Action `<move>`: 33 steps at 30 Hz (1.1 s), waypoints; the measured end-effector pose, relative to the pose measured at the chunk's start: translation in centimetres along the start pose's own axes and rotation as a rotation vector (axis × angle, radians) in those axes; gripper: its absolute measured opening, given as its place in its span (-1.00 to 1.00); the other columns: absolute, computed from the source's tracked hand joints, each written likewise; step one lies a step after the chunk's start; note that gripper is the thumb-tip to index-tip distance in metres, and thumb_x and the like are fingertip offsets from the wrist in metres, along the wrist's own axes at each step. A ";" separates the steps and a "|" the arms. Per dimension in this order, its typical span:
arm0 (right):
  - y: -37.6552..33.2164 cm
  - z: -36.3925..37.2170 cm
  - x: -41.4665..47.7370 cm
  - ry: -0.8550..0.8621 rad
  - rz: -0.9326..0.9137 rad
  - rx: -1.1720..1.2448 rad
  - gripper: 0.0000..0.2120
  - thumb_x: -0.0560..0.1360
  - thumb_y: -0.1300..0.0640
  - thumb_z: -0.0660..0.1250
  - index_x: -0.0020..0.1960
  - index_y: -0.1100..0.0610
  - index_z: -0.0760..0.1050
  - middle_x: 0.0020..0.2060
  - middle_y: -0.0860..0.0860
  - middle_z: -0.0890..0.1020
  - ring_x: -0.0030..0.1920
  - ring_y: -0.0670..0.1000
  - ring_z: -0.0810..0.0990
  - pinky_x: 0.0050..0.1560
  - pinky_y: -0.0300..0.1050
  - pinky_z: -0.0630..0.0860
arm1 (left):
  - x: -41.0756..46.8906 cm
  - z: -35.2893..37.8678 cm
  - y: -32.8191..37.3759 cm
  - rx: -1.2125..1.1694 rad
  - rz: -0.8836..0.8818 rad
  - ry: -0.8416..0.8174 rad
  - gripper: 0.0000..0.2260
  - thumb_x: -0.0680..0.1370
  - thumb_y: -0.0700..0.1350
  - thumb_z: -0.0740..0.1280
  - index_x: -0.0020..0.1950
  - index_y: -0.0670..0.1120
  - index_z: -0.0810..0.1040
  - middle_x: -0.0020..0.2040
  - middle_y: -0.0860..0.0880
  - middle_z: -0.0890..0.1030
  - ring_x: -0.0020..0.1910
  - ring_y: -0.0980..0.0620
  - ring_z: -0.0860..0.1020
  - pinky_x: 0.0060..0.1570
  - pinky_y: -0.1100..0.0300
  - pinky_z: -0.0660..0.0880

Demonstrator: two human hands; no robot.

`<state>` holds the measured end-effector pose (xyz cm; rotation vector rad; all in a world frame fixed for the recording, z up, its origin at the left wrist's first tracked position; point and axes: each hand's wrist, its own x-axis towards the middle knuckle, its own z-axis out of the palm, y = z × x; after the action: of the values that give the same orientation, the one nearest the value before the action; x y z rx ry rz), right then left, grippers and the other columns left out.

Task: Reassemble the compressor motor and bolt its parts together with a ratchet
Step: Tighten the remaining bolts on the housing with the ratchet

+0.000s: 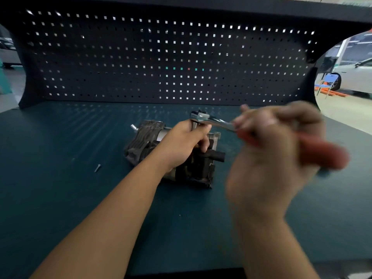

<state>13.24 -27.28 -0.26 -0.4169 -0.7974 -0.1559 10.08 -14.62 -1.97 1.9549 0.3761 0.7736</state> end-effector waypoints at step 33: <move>8.0 -5.5 6.3 -0.068 1.012 0.205 -0.45 0.53 -0.31 0.04 -0.05 0.19 0.46 -0.36 0.07 0.66 -0.49 -0.07 0.55 -0.42 -0.26 0.53 | -0.2 -0.2 -0.2 0.185 0.091 -0.012 -0.57 0.63 0.05 0.08 -0.26 0.18 0.69 -0.41 0.25 0.55 -0.32 0.27 0.47 -0.16 0.36 0.40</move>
<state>23.53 -22.14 -1.56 -0.5863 -0.5822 0.8779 9.78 -14.49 -2.19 2.1612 0.3647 0.8086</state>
